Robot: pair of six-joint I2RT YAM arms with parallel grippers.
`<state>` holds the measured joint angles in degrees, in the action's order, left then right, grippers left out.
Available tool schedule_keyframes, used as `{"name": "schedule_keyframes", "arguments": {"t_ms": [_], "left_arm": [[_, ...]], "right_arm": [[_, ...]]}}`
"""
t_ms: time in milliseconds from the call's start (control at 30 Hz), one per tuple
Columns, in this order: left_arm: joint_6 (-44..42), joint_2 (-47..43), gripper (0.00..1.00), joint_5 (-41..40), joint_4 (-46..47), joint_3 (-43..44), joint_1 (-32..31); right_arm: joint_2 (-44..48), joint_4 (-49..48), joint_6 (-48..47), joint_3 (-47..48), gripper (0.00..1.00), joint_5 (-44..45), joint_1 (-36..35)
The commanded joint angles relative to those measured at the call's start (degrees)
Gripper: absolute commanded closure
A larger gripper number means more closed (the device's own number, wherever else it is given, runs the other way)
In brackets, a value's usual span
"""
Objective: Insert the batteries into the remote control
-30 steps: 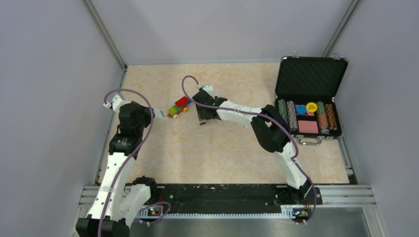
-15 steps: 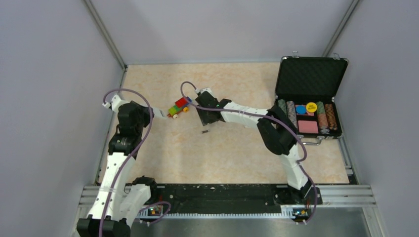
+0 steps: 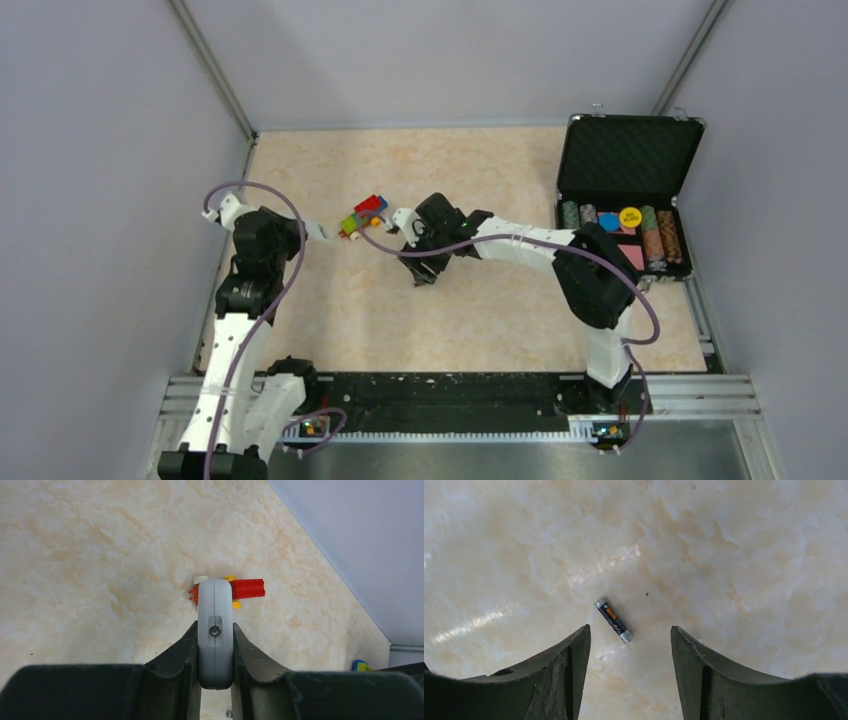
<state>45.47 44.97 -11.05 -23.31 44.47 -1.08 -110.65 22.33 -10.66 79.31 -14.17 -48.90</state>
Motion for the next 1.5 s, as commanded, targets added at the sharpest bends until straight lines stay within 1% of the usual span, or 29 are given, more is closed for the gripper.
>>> {"name": "schedule_keyframes", "arguments": {"t_ms": [0,67,133,267,400,567,767,833,967,1033,1067,1100,1133,1167,1233,1300,1400,1467], "left_arm": [[-2.39,-1.41,1.0,-1.3,0.56,4.05,0.67],[-2.65,-1.39,1.0,-1.43,0.54,4.37,0.67],[-2.38,-1.25,1.0,-0.95,0.65,4.4,2.15],[-1.65,-0.77,1.0,0.65,1.51,3.84,2.62],[-1.13,-0.51,1.0,1.33,1.92,3.44,2.78],[-0.77,-0.2,1.0,1.79,2.56,3.07,2.91],[0.55,0.1,1.0,3.23,3.7,1.66,3.36],[0.71,0.12,1.0,3.53,3.8,1.39,3.45],[0.84,0.2,1.0,4.11,4.04,1.36,3.56],[0.83,0.14,1.0,4.59,4.21,1.33,3.53],[0.79,0.16,1.0,4.77,4.24,1.39,3.49],[0.68,0.09,1.0,4.92,4.12,1.45,3.54],[0.6,0.07,1.0,4.92,3.99,1.52,3.51],[0.52,-0.11,1.0,4.9,3.85,1.53,3.48],[0.49,-0.01,1.0,4.91,3.67,1.54,3.51],[0.85,0.31,1.0,5.01,3.32,1.54,3.61],[1.68,0.59,1.0,6.07,3.23,1.12,3.55],[2.38,0.38,1.0,6.72,3.21,0.34,3.56]], "right_arm": [[2.88,-1.94,-12.64,-2.21,0.41,-2.72,-1.1],[2.63,-2.3,-13.34,-2.35,0.41,-1.48,-1.34],[2.12,-2.27,-14.02,-2.47,0.42,-0.76,-1.98],[1.07,-0.7,-16.44,-2.89,0.43,2.55,-4.61],[2.6,0.61,-17.02,-5.03,0.46,3.97,-6.85],[6.77,2.45,-16.62,-8.98,0.46,2.97,-7.89],[8.96,3.23,-15.53,-13.16,0.47,5.52,-8.65],[9.34,2.65,-13.18,-13.37,0.47,7.79,-8.66],[11.53,2.02,-4.42,-12.34,0.47,12.46,-8.62],[13.04,2.73,2.58,-12.3,0.46,17.89,-8.59],[13.82,4.03,6.94,-12.41,0.45,21.92,-8.59],[14.98,6.47,13.25,-12.38,0.43,27.0,-8.38],[16.14,9.62,19.45,-12.54,0.42,30.59,-7.9],[17.58,12.67,26.43,-13.42,0.41,32.34,-6.88],[21.67,18.14,35.22,-16.59,0.4,33.05,-5.54],[25.93,22.26,41.82,-20.24,0.39,32.41,-5.22],[30.87,28.41,49.43,-25.05,0.38,26.29,-5.22],[34.45,32.07,54.34,-28.0,0.38,23.79,-5.36]]}}
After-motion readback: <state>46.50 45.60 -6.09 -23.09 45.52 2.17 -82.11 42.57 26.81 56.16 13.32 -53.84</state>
